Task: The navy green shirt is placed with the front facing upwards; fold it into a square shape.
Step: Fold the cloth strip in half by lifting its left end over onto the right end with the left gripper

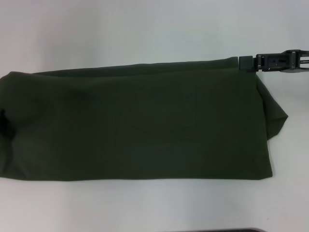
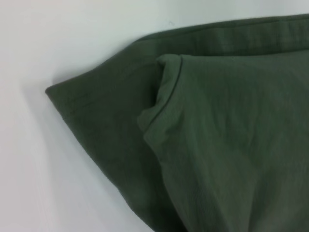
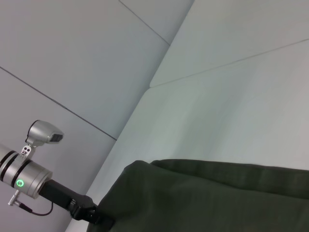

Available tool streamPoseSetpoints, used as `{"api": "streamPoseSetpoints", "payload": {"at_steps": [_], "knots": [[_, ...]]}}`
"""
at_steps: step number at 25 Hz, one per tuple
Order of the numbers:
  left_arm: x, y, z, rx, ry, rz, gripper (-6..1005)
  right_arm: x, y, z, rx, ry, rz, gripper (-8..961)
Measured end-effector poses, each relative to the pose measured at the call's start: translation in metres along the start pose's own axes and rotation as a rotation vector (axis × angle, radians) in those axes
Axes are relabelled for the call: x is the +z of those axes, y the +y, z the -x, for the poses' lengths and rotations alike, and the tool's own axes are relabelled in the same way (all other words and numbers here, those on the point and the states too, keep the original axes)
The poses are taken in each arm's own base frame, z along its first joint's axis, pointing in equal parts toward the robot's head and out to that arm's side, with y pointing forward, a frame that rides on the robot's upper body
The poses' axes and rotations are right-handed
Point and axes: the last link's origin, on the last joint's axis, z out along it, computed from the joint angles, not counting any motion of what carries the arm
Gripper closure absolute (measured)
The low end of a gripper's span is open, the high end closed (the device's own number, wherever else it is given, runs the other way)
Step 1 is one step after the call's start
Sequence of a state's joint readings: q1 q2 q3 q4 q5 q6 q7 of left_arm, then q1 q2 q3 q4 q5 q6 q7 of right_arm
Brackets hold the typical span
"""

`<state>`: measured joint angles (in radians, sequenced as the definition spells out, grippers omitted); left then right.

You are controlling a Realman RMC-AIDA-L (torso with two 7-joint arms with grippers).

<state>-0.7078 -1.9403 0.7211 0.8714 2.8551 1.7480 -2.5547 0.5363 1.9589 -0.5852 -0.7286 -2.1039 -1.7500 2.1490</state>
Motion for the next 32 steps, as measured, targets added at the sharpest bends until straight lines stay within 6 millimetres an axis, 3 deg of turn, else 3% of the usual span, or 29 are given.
{"api": "streamPoseSetpoints", "payload": {"at_steps": [14, 23, 32], "knots": [[-0.012, -0.003, 0.008, -0.010, 0.005, 0.000, 911, -0.001, -0.002, 0.001, 0.000, -0.007, -0.012, 25], [-0.037, 0.039, 0.012, 0.186, 0.116, 0.404, 911, 0.000, -0.001, 0.002, -0.004, -0.004, -0.011, 25], [-0.032, 0.078, -0.002, 0.291, 0.114, 0.619, 912, -0.002, -0.002, 0.002, 0.000, -0.005, -0.015, 25]]}}
